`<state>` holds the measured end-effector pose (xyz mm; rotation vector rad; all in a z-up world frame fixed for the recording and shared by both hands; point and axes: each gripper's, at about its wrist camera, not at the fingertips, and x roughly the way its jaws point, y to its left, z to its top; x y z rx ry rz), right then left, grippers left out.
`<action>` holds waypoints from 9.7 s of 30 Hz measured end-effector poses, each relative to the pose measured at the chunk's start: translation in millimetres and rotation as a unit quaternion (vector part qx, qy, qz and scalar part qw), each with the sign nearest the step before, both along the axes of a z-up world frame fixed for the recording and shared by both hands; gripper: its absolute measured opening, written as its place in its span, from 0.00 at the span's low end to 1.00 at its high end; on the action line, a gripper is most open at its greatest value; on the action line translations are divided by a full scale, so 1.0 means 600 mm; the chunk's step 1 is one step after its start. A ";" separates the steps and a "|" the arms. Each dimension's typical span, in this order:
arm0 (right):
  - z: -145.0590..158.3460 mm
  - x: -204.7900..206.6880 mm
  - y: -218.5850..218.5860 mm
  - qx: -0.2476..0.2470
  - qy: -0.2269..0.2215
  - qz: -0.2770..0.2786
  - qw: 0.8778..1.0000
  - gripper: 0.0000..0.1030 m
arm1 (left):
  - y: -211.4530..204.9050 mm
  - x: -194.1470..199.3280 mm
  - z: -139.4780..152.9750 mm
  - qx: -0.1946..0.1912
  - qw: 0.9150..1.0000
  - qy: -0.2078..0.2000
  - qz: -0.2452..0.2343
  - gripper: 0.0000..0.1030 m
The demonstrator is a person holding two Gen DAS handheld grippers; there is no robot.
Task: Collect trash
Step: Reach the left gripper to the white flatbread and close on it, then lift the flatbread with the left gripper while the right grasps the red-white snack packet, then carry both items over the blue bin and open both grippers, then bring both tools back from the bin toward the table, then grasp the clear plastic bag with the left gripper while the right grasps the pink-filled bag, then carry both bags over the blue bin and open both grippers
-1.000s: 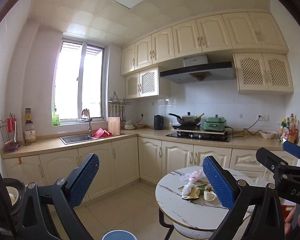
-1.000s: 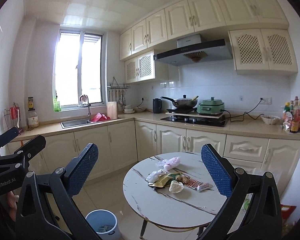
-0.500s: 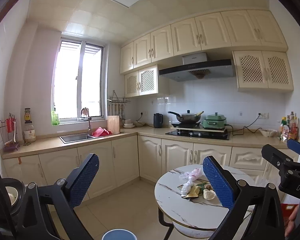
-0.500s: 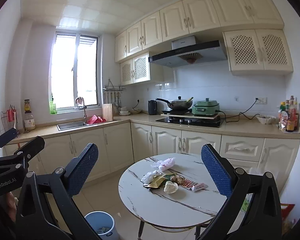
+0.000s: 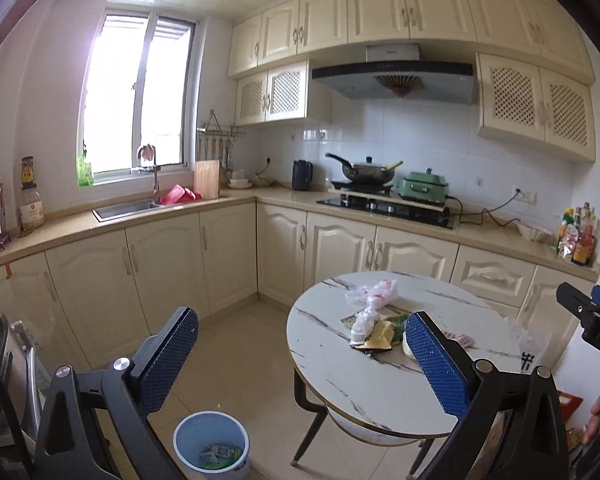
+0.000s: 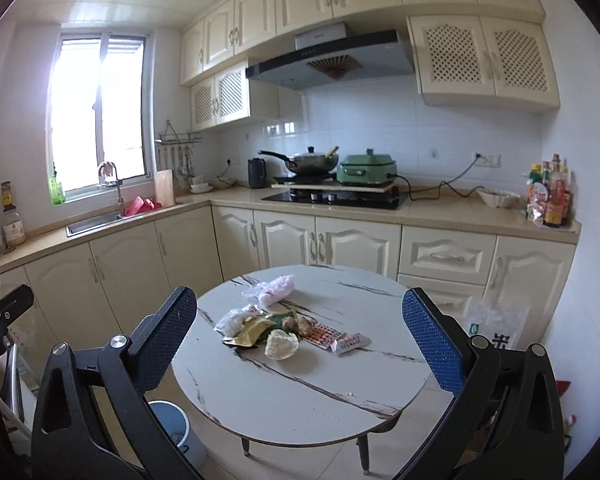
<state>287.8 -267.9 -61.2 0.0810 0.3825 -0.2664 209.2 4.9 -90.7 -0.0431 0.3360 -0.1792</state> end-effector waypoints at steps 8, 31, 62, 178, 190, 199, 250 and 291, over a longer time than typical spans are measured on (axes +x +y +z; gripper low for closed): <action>-0.144 0.091 -0.114 0.042 0.105 -0.040 0.993 1.00 | -0.095 0.164 -0.020 0.021 0.995 0.080 -0.047 0.99; -0.318 0.244 -0.298 0.080 0.219 -0.057 0.971 1.00 | -0.455 0.573 -0.163 0.114 0.954 0.225 -0.164 0.77; -0.375 0.349 -0.307 0.080 0.309 -0.072 0.945 1.00 | -0.345 0.540 -0.136 0.050 0.960 0.203 -0.189 0.44; 0.045 0.018 0.251 0.003 -0.033 0.207 0.978 1.00 | 0.075 -0.112 0.043 0.003 0.993 -0.067 0.092 0.99; 0.109 -0.083 0.210 -0.014 -0.082 0.171 0.982 1.00 | 0.057 -0.301 -0.004 0.012 0.988 -0.131 0.078 0.99; 0.113 -0.095 0.202 -0.016 -0.088 0.162 0.983 1.00 | 0.057 -0.275 -0.010 0.016 0.989 -0.130 0.072 0.99; -0.200 0.389 -0.166 0.060 0.153 0.042 0.986 1.00 | -0.258 0.695 -0.128 0.069 0.968 0.201 -0.136 0.85; -0.371 0.711 -0.134 0.112 0.297 0.051 0.947 0.62 | -0.018 0.783 -0.101 0.001 0.982 0.170 -0.084 0.15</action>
